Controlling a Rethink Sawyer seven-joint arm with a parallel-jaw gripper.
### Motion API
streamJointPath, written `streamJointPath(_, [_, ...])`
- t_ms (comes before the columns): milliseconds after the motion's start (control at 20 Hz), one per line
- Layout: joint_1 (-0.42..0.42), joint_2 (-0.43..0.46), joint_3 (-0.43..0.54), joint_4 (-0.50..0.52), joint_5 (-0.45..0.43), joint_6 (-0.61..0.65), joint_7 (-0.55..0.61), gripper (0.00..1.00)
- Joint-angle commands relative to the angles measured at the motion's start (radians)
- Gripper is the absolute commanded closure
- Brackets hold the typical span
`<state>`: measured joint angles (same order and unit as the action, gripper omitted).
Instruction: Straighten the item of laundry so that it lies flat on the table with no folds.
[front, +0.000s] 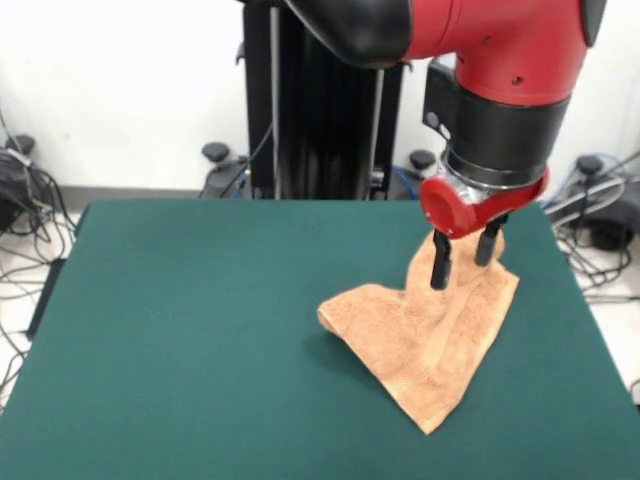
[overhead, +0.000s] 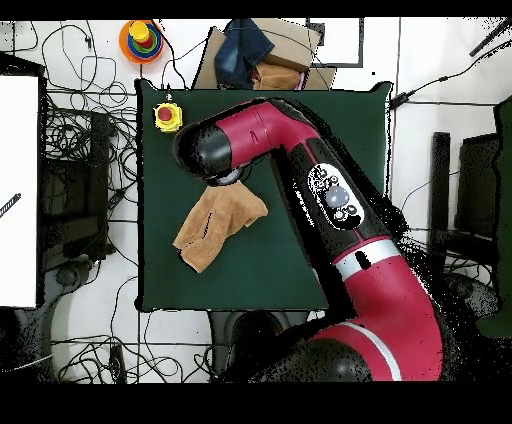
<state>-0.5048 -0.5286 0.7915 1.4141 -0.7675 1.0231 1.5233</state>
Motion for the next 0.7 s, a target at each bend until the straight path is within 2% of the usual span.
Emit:
streamJointPath(50, [0.199, -0.116, -0.236, 0.001, -0.263, -0.179, 0.368, 0.00])
streamJointPath(300, [0.211, -0.102, -0.260, -0.021, -0.245, -0.206, 0.322, 0.00])
streamJointPath(450, [0.246, -0.101, -0.293, -0.029, -0.249, -0.208, 0.323, 0.00])
streamJointPath(700, [0.288, -0.068, -0.316, -0.039, -0.209, -0.207, 0.270, 0.00])
